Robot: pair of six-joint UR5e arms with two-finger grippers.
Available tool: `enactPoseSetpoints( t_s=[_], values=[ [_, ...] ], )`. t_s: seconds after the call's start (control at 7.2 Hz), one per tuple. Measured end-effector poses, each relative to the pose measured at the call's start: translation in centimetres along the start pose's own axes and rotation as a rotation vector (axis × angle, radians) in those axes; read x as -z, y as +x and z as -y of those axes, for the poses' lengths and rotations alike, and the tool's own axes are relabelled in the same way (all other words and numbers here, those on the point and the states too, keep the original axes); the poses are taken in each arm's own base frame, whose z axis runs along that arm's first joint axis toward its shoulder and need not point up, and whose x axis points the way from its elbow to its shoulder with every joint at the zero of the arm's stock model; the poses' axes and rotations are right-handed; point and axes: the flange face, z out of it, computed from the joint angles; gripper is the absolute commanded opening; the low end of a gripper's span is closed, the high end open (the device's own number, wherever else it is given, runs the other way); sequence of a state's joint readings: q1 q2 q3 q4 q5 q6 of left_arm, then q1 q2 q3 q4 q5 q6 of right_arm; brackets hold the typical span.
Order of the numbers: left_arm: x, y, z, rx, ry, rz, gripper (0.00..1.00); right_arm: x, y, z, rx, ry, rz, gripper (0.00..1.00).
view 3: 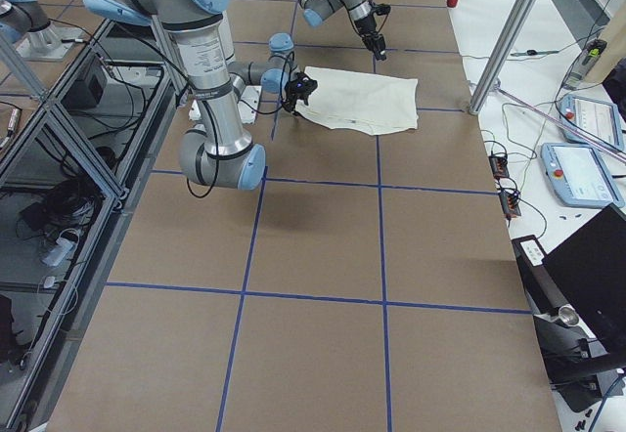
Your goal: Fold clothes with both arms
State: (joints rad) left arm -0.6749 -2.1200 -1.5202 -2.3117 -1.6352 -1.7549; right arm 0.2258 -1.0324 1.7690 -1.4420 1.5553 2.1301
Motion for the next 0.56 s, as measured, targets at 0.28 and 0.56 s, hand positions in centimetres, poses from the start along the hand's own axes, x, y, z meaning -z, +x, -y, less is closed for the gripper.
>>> enactPoseSetpoints(
  t_s=[0.28,0.56],
  values=[
    [0.04,0.03,-0.01,0.0,0.0,-0.001,0.5,-0.02,0.01,-0.02,0.009,-0.001,-0.001,0.57],
    [0.05,0.05,-0.01,0.0,0.0,-0.001,0.5,-0.17,0.1,-0.04,0.012,0.0,-0.005,0.4]
  ],
)
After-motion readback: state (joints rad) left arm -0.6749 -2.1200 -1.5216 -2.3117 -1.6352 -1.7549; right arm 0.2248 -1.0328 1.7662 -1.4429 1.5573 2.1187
